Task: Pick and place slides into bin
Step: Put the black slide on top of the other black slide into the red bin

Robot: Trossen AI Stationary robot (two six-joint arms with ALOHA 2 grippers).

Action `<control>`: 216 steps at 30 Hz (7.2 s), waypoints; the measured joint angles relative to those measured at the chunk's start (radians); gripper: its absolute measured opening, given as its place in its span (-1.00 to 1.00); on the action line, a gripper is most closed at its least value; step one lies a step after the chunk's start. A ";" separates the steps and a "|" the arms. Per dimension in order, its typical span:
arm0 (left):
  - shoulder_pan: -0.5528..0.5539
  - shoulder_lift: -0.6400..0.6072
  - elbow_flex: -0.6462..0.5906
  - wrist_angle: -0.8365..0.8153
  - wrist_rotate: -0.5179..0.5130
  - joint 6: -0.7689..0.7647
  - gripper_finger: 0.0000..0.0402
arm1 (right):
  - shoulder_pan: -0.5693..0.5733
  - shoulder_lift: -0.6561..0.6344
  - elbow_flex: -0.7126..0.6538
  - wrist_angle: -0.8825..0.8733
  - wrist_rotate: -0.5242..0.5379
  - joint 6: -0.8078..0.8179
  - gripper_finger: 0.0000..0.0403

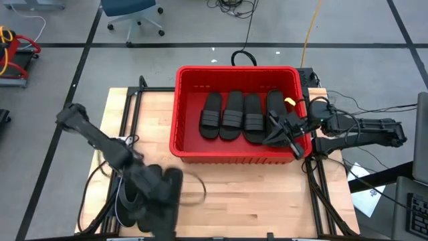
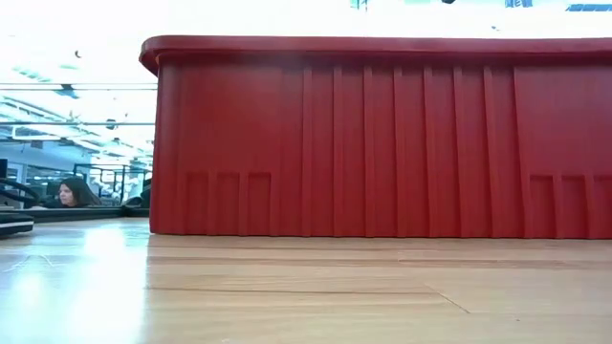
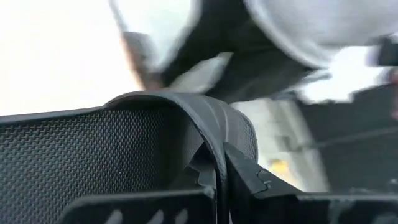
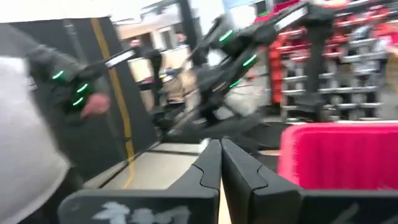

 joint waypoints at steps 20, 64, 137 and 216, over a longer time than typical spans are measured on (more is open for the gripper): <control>0.658 -0.016 0.484 -0.279 -0.084 0.647 -0.99 | 0.000 0.042 0.000 0.003 0.207 0.000 -1.00; 1.017 0.883 1.206 -0.706 0.452 0.965 -1.00 | -0.429 0.280 0.324 -0.564 0.019 -0.534 -0.83; 1.003 0.882 1.179 -0.759 0.381 0.989 -1.00 | -0.349 0.605 0.495 -0.592 0.002 -0.889 -0.32; 1.222 0.816 1.191 -0.377 0.523 0.363 -0.99 | -0.187 0.396 0.495 -0.496 0.834 -0.883 0.10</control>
